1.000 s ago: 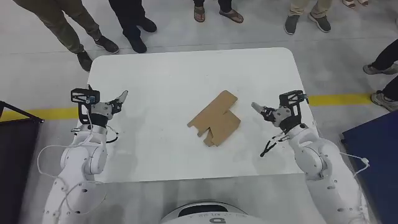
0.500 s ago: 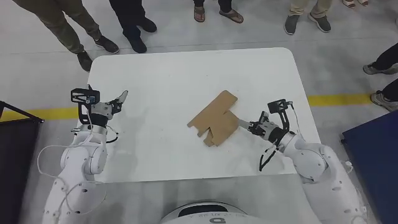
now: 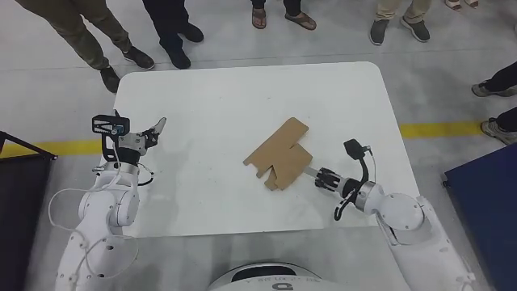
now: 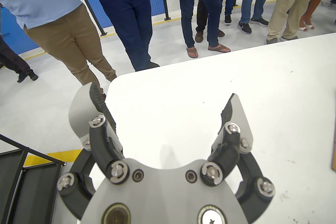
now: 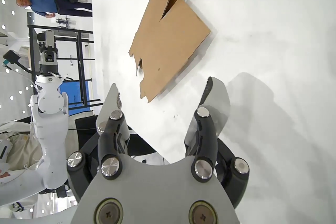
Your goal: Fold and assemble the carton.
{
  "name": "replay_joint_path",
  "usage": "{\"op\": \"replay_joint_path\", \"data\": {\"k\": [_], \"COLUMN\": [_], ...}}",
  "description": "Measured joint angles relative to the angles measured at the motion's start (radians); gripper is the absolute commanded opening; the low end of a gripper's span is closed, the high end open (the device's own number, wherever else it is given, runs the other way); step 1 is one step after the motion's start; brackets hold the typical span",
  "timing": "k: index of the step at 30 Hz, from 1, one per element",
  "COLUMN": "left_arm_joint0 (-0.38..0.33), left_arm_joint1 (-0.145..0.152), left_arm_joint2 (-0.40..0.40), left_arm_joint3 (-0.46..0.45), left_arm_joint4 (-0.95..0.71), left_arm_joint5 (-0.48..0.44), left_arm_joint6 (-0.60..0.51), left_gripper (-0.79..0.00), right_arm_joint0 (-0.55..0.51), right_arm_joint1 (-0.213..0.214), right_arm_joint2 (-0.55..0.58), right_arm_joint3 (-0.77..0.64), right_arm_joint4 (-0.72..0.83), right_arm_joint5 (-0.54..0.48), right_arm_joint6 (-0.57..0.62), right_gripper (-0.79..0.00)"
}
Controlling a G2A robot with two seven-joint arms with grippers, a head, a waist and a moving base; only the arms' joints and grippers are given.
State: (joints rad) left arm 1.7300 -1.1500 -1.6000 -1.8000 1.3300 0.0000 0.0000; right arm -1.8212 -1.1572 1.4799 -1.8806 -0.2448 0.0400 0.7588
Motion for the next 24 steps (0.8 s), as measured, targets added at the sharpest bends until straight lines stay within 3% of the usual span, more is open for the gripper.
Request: {"op": "replay_joint_path", "data": {"k": [24], "left_arm_joint0": [0.0], "left_arm_joint1": [0.0], "left_arm_joint2": [0.0], "left_arm_joint3": [0.0], "left_arm_joint4": [0.0], "left_arm_joint5": [0.0], "left_arm_joint6": [0.0], "left_gripper": [0.0], "right_arm_joint0": [0.102], "right_arm_joint1": [-0.008], "right_arm_joint2": [-0.121], "right_arm_joint3": [0.1], "right_arm_joint4": [0.061], "right_arm_joint5": [0.141], "right_arm_joint6": [-0.061], "right_gripper": [-0.431]}}
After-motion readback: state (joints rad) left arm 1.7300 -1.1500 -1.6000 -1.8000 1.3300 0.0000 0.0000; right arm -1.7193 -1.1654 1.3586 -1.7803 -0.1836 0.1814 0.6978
